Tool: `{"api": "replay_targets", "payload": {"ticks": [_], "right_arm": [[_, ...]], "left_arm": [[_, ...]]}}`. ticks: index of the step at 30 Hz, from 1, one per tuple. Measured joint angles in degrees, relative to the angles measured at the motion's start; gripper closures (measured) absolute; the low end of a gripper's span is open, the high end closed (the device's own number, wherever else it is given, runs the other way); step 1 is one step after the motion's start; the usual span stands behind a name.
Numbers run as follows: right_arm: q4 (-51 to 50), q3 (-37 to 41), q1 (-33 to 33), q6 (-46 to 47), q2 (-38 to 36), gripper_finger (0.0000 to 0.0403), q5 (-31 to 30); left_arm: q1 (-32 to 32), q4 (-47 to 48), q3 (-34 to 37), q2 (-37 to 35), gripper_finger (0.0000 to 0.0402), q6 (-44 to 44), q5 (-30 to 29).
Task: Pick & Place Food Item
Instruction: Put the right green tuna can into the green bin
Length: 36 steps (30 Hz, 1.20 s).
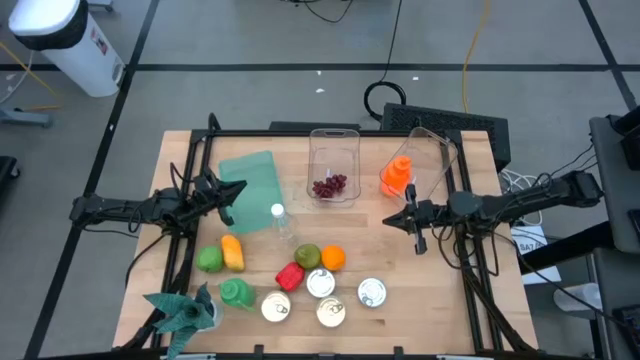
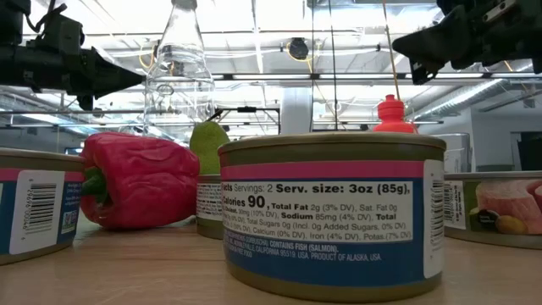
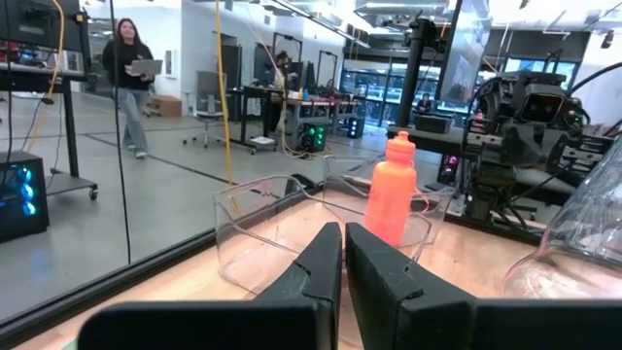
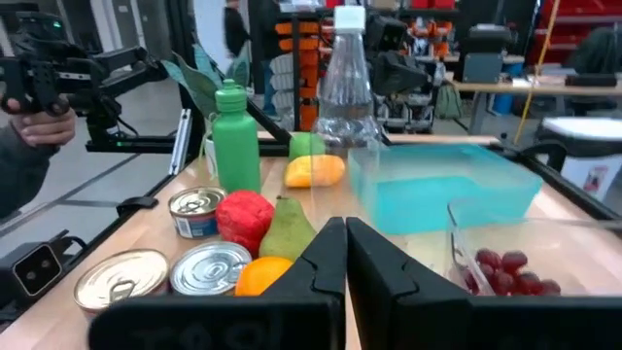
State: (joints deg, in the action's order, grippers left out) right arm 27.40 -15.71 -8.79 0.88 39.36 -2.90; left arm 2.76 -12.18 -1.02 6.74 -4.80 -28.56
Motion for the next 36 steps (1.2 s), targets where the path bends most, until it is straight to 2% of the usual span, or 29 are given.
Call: {"api": "replay_targets", "payload": {"ticks": [6,12,16,21,29,36], "right_arm": [[1.11,-1.10,-2.21,-2.03,3.58,0.0399,-1.88],[-2.11,-8.06,-5.05,-2.76,14.72,0.0385,-6.36],[-6.91,-15.09,-6.71,-3.07,24.27,0.0337,-6.38],[-10.48,-21.90,-7.09,-1.46,33.35,0.0254,-6.34],[-8.90,-23.18,-7.07,-3.28,41.47,0.0141,-5.98],[-4.11,-23.23,-7.07,-3.06,46.10,0.0079,-6.03]], "left_arm": [[0.00,-0.08,0.00,0.00,0.0376,0.00,-0.02],[0.00,-2.52,0.00,-0.02,0.0376,-0.22,-0.04],[0.01,-2.52,0.00,0.00,0.0376,-0.22,-0.04],[0.01,-2.50,0.00,-0.02,0.0376,-0.22,-0.04],[0.01,-2.46,0.00,-0.02,0.0376,-0.18,-0.02],[0.01,-2.39,0.00,-0.02,0.0376,-0.17,0.00]]}}
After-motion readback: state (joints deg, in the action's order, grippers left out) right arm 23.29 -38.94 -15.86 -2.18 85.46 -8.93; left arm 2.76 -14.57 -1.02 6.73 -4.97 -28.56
